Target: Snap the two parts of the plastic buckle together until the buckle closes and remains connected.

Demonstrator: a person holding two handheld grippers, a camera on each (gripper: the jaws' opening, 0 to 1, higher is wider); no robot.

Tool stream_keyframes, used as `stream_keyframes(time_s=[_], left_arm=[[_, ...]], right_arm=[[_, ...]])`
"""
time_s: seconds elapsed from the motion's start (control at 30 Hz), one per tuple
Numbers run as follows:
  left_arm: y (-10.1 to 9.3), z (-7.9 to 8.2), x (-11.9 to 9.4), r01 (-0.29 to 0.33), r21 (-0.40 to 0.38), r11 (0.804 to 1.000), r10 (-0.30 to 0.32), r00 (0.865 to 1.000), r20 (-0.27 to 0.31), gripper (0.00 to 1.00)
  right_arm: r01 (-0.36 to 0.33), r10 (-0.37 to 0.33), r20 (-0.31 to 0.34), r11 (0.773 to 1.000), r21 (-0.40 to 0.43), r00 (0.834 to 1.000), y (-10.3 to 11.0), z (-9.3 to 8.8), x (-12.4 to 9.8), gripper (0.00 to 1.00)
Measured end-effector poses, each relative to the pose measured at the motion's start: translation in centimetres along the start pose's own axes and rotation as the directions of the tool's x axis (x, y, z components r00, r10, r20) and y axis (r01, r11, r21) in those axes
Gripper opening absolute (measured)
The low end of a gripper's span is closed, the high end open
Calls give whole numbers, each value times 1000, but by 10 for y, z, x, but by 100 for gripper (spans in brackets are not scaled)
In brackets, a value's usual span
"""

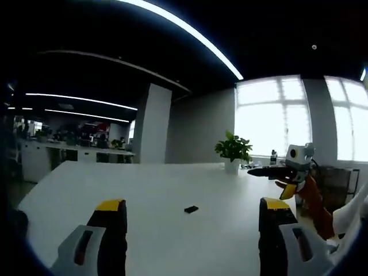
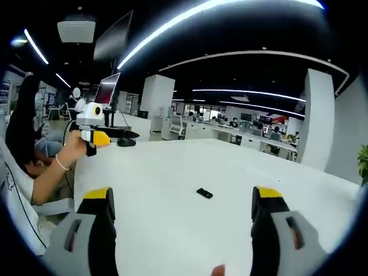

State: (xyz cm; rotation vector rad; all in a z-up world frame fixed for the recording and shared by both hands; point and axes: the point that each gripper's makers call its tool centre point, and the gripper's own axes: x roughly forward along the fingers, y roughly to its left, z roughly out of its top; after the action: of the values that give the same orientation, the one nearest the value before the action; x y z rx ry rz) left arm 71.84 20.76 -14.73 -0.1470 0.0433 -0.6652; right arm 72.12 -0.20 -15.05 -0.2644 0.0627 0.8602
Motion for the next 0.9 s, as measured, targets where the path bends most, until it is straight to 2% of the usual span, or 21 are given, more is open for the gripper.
stream_keyframes(time_s=[0.03, 0.07, 0.27, 0.53, 0.63, 0.73, 0.9], left_arm=[[-3, 0, -2, -4, 8, 1000, 4, 1000, 2, 96], [-6, -1, -3, -6, 17, 1000, 6, 1000, -1, 95], [-18, -6, -10, -18, 32, 999, 19, 999, -40, 95], [-23, -10, -23, -45, 15, 999, 45, 999, -20, 95], [-19, -13, -28, -54, 5, 999, 54, 998, -20, 95], [-16, -19, -33, -73, -39, 997, 72, 997, -28, 95], [-14, -25, -39, -92, -42, 995, 91, 996, -26, 95]], right_arm=[[27, -26, -39, 1000, 14, 999, -2, -7, -5, 100], [42, -41, -45, 999, 19, 998, -4, -8, -8, 100], [100, -100, -14, 994, 49, 995, -7, -12, -25, 99], [149, -145, -71, 987, 55, 987, -13, -32, -35, 97], [146, -142, -73, 987, 61, 987, -12, -34, -36, 97], [121, -116, -73, 991, 58, 991, -6, -35, -36, 97], [97, -93, -65, 994, 58, 993, -2, -34, -44, 97]])
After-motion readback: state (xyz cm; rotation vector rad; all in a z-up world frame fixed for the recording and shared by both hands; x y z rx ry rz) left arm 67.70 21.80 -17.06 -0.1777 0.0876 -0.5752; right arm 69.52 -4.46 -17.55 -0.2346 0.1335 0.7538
